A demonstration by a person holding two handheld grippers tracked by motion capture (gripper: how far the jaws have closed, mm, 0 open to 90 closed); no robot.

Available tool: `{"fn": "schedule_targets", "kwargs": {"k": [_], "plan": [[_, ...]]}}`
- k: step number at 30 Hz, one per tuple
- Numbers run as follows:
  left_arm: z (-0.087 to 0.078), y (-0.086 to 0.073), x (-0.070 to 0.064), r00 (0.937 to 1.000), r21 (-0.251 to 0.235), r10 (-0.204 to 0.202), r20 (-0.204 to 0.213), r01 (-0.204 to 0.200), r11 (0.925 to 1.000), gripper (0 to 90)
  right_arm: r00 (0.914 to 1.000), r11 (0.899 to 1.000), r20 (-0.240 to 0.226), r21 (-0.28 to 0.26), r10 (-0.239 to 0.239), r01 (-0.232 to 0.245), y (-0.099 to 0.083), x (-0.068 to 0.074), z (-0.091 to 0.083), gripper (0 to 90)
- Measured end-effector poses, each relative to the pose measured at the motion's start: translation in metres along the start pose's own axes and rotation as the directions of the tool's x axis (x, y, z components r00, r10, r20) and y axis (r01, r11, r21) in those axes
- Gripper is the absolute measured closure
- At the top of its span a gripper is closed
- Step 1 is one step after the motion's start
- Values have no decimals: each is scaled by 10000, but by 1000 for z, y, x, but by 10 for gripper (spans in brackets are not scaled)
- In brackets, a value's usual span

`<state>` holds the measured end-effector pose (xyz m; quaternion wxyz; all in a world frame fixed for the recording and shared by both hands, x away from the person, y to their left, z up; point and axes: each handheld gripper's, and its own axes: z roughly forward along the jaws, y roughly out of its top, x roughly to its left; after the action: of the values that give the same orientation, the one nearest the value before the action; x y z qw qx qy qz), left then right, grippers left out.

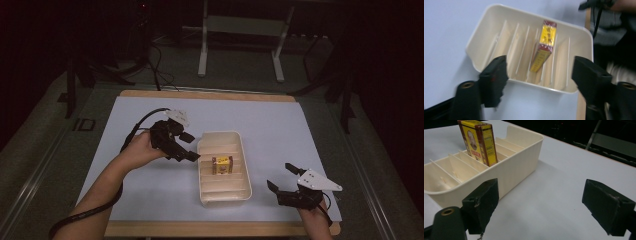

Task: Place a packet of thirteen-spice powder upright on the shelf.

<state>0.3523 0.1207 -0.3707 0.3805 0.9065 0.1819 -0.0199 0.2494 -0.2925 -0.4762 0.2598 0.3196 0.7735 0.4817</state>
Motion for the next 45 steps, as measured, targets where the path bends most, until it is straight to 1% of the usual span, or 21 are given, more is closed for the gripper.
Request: {"fn": "schedule_targets", "kwargs": {"k": [2, 4, 7, 8, 12, 18, 21, 22, 24, 26, 27, 29, 30, 32, 33, 34, 36, 37, 40, 41, 45], "plan": [[-3, -5, 1, 9994, -127, -84, -340, 79, 9999, 162, 10000, 10000, -8, 1, 0, 0, 0, 0, 0, 141], [-5, -10, 2, 9978, -215, -189, -630, 175, 9996, 146, 10000, 10000, -6, 1, 2, -2, 0, 0, 0, 141], [-6, -17, 2, 9966, -179, -360, -747, 347, 9992, 22, 10000, 10000, -6, -10, 1, -1, 0, 0, 1, 141], [-7, -19, 2, 9953, -156, -363, -893, 351, 9993, 15, 10000, 10000, -1, 3, -14, 14, 0, 0, 1, 141], [-7, -27, 2, 9909, -156, -506, -1248, 490, 9987, 15, 10000, 10000, -7, 42, -23, 23, 0, 1, 1, 141], [-6, -41, 3, 9826, -435, -961, -1592, 902, 9950, 15, 10000, 10000, 22, 8, -17, 17, 0, 0, 1, 141], [-5, -50, 3, 9763, -713, -1132, -1847, 1016, 9923, 15, 10000, 10000, 25, 2, -22, 22, 0, 0, 1, 141], [-6, -53, 2, 9719, -740, -1147, -2054, 1014, 9921, 15, 10000, 10000, 25, 0, -10, 10, 0, 0, 1, 141], [-6, -60, 0, 9703, -866, -1247, -2073, 1088, 9903, 15, 10000, 10000, 32, -3, -16, 16, 0, 0, 1, 141], [-6, -66, 0, 9672, -825, -1321, -2168, 1166, 9897, 15, 10000, 10000, 26, 6, -3, 3, -1, 0, 1, 141], [-5, -69, -1, 9632, -743, -1334, -2335, 1191, 9901, 15, 10000, 10000, 23, 15, 8, -8, -1, 0, 1, 141], [-4, -75, -1, 9634, -722, -1408, -2280, 1275, 9892, 15, 10000, 10000, 31, 21, -18, 18, 0, 0, 1, 141], [-4, -77, -3, 9595, -721, -1398, -2445, 1257, 9894, 15, 10000, 10000, 23, 25, -13, 13, 0, 1, 1, 141], [-4, -82, -4, 9595, -808, -1458, -2409, 1299, 9882, 15, 10000, 10000, 22, 31, -6, 6, 0, 1, 2, 141], [-3, -84, -5, 9574, -849, -1484, -2477, 1311, 9877, 15, 10000, 10000, 18, 31, -25, 25, 0, 1, 2, 141], [-2, -86, -7, 9589, -890, -1494, -2414, 1315, 9873, 15, 10000, 10000, 18, 27, -40, 40, 0, 1, 2, 141], [0, -90, -9, 9547, -783, -1454, -2596, 1292, 9885, 15, 10000, 10000, 18, 36, -29, 29, 0, 1, 2, 141], [2, -93, -9, 9559, -788, -1471, -2543, 1311, 9882, 15, 10000, 10000, 22, 39, -21, 21, 0, 1, 2, 141], [7, -100, -11, 9536, -732, -1574, -2566, 1433, 9870, 15, 10000, 10000, 18, 40, -29, 29, 0, 1, 2, 141], [8, -102, -11, 9502, -693, -1584, -2684, 1450, 9870, 15, 10000, 10000, 14, 48, -26, 26, 0, 1, 2, 141], [12, -111, -15, 9478, -914, -1697, -2700, 1502, 9844, 15, 10000, 10000, 11, 41, -36, 35, 0, 1, 2, 141]]}}
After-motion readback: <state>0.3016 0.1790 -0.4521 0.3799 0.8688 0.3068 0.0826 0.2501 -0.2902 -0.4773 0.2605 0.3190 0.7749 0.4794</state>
